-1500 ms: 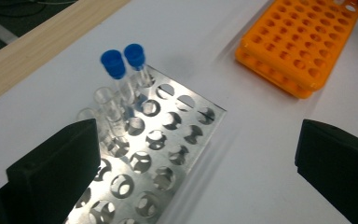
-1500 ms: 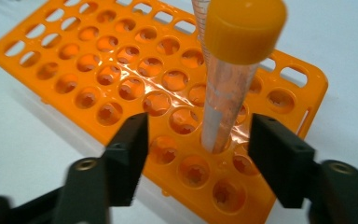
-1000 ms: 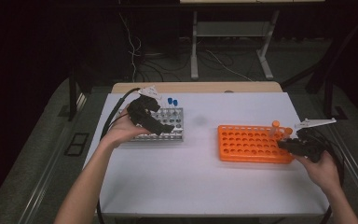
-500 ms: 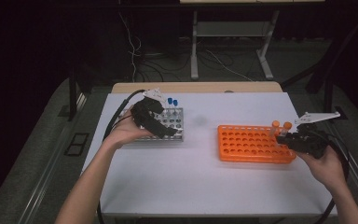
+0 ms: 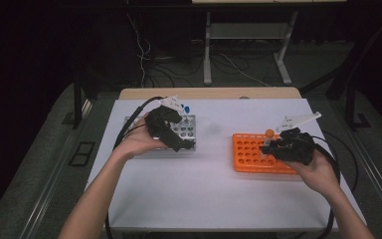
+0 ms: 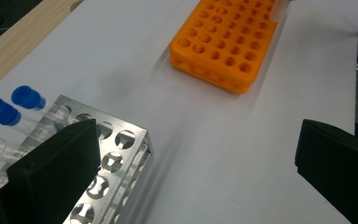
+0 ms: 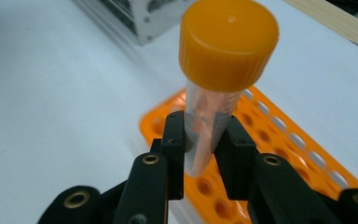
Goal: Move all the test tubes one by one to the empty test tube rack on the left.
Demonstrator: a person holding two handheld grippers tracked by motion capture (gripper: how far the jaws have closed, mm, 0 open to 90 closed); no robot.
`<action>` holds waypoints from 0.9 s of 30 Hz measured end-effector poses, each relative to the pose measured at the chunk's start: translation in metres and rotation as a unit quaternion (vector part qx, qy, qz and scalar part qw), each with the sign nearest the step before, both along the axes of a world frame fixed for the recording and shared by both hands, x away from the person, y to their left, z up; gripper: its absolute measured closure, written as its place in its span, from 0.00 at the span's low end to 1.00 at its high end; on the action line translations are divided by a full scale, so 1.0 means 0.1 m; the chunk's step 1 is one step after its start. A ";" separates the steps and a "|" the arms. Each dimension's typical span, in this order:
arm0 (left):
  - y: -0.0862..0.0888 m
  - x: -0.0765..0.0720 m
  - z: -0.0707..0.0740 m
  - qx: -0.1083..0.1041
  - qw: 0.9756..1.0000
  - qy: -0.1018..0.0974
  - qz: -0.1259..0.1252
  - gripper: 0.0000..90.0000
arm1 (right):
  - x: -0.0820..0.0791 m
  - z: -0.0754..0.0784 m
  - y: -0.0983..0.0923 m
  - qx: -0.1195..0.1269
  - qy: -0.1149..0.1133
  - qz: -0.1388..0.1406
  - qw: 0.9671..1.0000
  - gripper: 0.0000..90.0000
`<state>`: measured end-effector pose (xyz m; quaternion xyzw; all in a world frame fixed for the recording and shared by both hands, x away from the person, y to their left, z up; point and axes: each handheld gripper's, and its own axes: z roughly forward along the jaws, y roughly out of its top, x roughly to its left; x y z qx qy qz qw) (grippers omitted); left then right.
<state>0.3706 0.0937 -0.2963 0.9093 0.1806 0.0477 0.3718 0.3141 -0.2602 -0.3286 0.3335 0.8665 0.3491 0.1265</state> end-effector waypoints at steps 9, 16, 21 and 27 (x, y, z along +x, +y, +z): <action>-0.08 -0.08 0.03 0.004 1.000 -0.002 -0.022 0.00 | 0.03 0.06 0.41 -0.001 0.006 0.048 0.999 0.82; -0.15 -0.13 0.04 0.008 0.999 -0.001 -0.041 0.00 | 0.07 0.06 0.69 -0.005 0.010 0.078 0.997 0.82; -0.18 -0.16 0.05 0.005 0.999 -0.001 -0.049 0.02 | 0.09 0.04 0.90 -0.011 0.012 0.102 0.995 0.82; -0.21 -0.18 0.05 0.005 0.998 0.002 -0.066 0.07 | 0.11 0.00 1.07 -0.014 0.016 0.118 0.993 0.82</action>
